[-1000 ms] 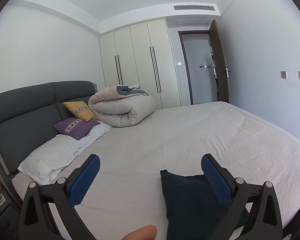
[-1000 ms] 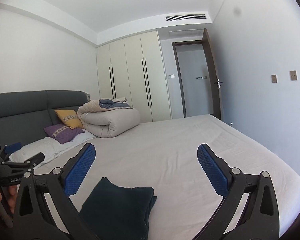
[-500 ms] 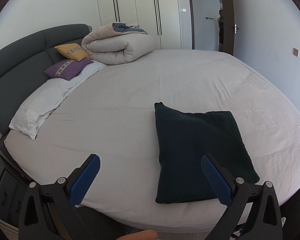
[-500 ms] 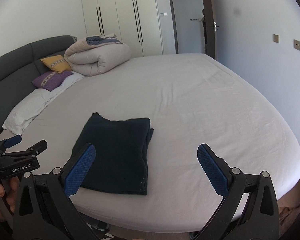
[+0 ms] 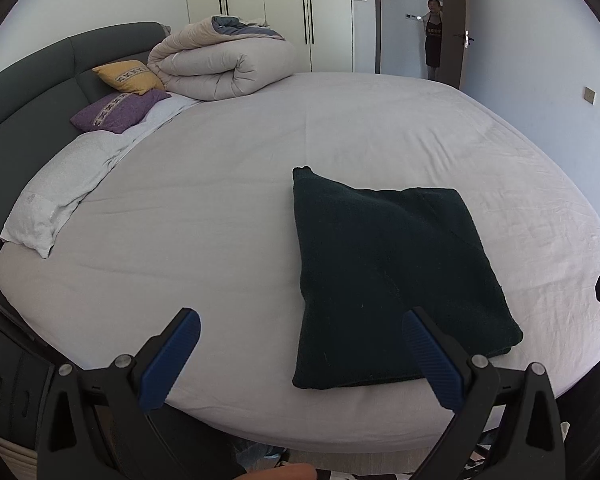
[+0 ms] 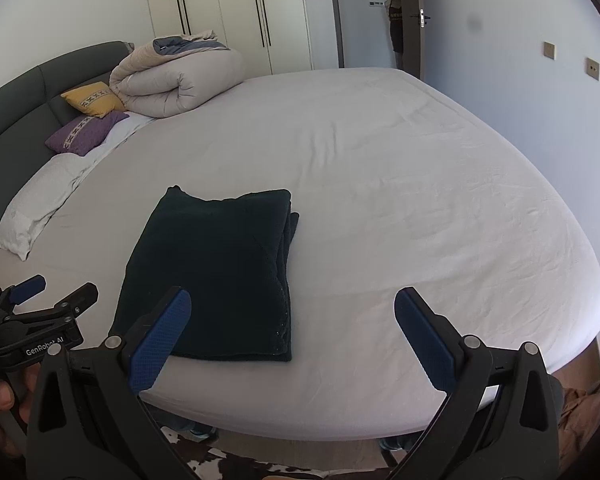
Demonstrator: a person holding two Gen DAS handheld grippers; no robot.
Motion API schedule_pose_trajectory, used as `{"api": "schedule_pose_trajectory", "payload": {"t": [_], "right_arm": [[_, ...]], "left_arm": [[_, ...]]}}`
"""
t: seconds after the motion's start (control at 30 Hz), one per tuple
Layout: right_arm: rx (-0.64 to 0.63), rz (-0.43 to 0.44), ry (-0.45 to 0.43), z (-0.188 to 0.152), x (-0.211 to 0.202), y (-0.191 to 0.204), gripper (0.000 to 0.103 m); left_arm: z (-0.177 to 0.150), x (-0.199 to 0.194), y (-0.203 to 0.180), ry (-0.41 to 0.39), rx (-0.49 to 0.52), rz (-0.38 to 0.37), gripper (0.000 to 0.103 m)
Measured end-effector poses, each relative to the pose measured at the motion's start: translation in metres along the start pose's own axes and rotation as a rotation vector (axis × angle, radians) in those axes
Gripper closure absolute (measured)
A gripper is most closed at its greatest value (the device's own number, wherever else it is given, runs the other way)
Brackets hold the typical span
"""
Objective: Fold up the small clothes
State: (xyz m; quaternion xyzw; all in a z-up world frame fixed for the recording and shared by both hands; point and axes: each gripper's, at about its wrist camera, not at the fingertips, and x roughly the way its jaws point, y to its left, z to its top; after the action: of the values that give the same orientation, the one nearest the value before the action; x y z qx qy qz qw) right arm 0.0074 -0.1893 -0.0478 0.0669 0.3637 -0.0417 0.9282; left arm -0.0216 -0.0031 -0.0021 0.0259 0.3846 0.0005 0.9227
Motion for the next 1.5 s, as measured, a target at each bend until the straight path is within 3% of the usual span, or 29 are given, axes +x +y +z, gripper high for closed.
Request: {"api": "schedule_pose_trajectory", "payload": {"t": [0.27,1.5], "right_arm": [[-0.011,-0.001,0.013,0.007,-0.012,-0.001,0.000],[-0.024,0.004,0.065,0.004,0.023,0.014,0.000]], "left_arm": [[-0.002,0.007,0.004,0.022,-0.011,-0.013,0.000],[-0.008,0.018,0.005,0.058,-0.021,-0.036,0.000]]}}
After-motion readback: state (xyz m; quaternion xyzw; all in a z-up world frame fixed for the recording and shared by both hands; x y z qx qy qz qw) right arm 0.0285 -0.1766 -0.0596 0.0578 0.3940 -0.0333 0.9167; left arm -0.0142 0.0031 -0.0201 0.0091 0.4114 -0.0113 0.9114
